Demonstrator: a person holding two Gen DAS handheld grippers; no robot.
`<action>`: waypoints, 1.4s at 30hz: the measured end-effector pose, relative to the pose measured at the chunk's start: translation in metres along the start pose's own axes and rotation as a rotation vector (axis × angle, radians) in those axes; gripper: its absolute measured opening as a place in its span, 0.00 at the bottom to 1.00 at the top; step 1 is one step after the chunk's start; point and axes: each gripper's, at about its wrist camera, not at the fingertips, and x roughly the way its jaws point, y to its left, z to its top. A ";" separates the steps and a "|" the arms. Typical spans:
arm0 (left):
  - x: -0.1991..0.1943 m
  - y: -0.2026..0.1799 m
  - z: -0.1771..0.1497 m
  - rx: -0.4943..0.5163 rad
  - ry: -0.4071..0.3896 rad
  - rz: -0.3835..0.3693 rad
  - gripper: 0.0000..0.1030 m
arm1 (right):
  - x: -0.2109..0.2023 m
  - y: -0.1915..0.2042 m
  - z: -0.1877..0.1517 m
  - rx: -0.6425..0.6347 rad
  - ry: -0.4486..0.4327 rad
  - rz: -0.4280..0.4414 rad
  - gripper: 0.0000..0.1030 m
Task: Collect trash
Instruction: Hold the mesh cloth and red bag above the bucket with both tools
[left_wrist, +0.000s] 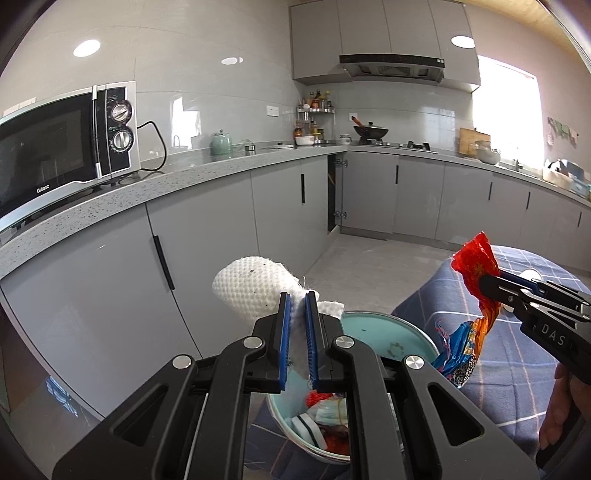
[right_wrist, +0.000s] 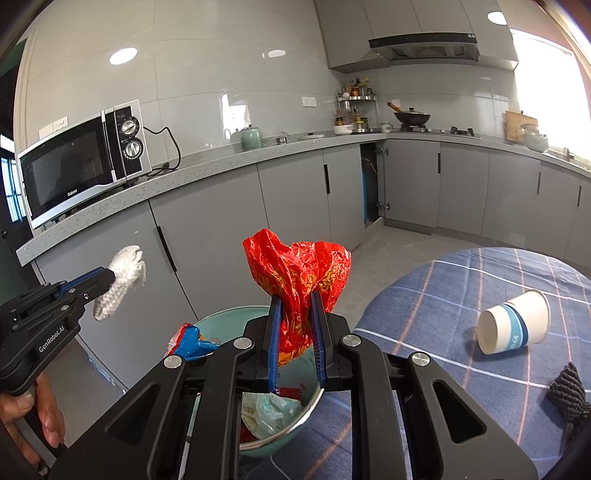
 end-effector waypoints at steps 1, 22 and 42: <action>0.001 0.002 0.001 -0.006 0.001 0.002 0.09 | 0.002 0.002 0.001 -0.004 0.000 0.002 0.16; 0.003 0.005 -0.001 -0.023 0.012 0.009 0.09 | 0.023 0.018 0.001 -0.030 0.030 0.021 0.16; 0.006 0.007 0.000 -0.012 0.020 0.045 0.09 | 0.027 0.019 -0.002 -0.029 0.039 0.022 0.16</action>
